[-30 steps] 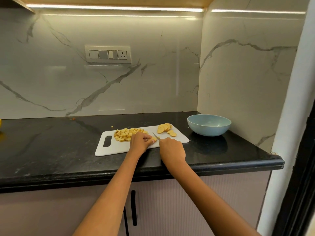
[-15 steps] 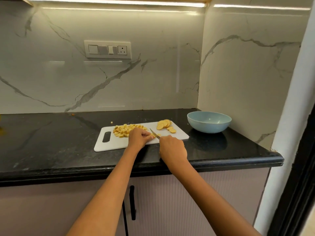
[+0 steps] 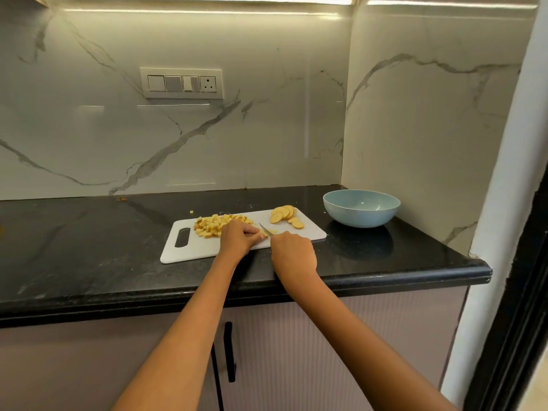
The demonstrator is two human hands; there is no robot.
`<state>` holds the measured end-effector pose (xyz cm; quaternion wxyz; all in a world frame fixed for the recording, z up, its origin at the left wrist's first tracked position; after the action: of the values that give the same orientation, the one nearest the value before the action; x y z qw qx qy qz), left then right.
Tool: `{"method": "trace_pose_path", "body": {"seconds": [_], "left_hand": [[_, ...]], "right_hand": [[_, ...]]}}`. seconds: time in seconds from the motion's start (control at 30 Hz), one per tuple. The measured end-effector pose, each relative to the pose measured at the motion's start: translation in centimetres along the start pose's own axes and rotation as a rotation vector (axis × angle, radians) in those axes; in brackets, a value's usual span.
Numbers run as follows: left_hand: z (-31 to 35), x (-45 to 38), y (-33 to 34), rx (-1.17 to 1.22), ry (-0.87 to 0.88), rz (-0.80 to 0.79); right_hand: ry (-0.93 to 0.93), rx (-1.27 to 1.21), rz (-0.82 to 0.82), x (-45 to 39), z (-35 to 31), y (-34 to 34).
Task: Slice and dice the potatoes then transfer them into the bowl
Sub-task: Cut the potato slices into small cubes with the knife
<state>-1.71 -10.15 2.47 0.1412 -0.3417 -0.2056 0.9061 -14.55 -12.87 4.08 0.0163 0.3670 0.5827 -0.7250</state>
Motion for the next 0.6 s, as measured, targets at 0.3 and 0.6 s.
{"method": "trace_pose_path", "body": {"seconds": [0.3, 0.6], "left_hand": [[-0.9, -0.1, -0.4, 0.016, -0.111, 0.082], [-0.7, -0.1, -0.3, -0.008, -0.096, 0.075]], "right_hand": [[0.094, -0.106, -0.049, 0.0, 1.1, 0.3], [0.055, -0.104, -0.052, 0.4, 0.8, 0.1]]}}
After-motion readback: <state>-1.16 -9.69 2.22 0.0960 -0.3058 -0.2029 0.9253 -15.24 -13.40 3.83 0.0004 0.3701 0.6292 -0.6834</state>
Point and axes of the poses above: each hand's wrist, its own x-axis away from the middle knuckle, its own y-axis out of the palm, z = x × y, the point moved 6 cm from there along -x, towards the middle knuckle, and after that the axes turned 12 degrees about z, right-handed, at the moved point
